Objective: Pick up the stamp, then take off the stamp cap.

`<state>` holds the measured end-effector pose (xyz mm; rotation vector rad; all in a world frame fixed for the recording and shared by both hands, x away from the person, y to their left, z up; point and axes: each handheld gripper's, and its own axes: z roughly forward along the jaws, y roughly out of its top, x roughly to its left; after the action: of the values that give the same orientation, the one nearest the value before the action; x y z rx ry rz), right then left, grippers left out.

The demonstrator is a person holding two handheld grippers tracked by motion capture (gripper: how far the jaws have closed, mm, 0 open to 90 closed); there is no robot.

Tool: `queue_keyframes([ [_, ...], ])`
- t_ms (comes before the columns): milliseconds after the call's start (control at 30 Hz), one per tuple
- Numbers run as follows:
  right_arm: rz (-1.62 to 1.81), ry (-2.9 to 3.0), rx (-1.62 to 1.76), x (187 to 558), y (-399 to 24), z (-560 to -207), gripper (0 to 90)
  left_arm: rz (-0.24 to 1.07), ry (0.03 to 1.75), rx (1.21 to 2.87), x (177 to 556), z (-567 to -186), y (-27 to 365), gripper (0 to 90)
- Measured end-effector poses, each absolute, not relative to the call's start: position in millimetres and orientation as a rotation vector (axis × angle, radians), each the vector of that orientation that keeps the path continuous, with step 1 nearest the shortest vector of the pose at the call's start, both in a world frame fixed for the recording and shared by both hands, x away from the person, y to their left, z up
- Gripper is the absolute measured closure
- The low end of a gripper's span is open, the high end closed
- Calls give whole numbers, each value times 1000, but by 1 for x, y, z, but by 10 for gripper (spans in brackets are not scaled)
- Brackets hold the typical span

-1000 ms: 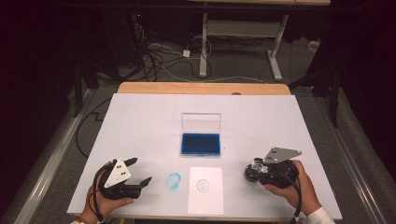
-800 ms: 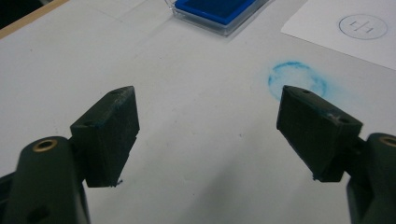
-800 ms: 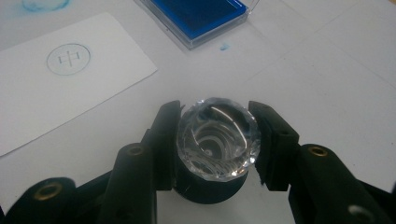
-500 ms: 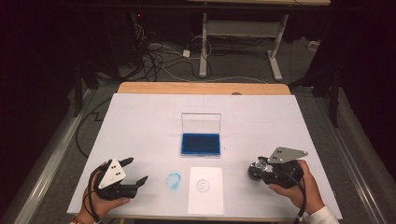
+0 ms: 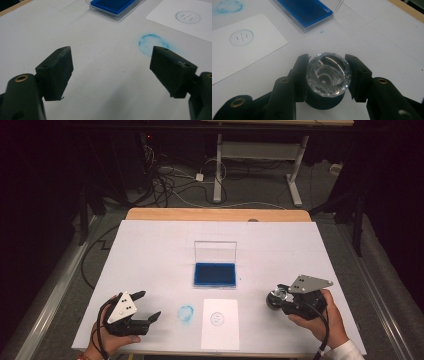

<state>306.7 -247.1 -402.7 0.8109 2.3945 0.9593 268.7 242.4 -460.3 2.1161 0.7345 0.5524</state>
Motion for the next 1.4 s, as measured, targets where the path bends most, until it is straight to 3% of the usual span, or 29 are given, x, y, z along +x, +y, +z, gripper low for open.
queue_keyframes([
  [767, 1097, 2369, 735, 311, -222, -376, 569, 547, 709, 2120, 274, -457, 234, 173],
  [1400, 1191, 2403, 605, 329, -171, -362, 569, 508, 651, 2095, 289, -451, 196, 177],
])
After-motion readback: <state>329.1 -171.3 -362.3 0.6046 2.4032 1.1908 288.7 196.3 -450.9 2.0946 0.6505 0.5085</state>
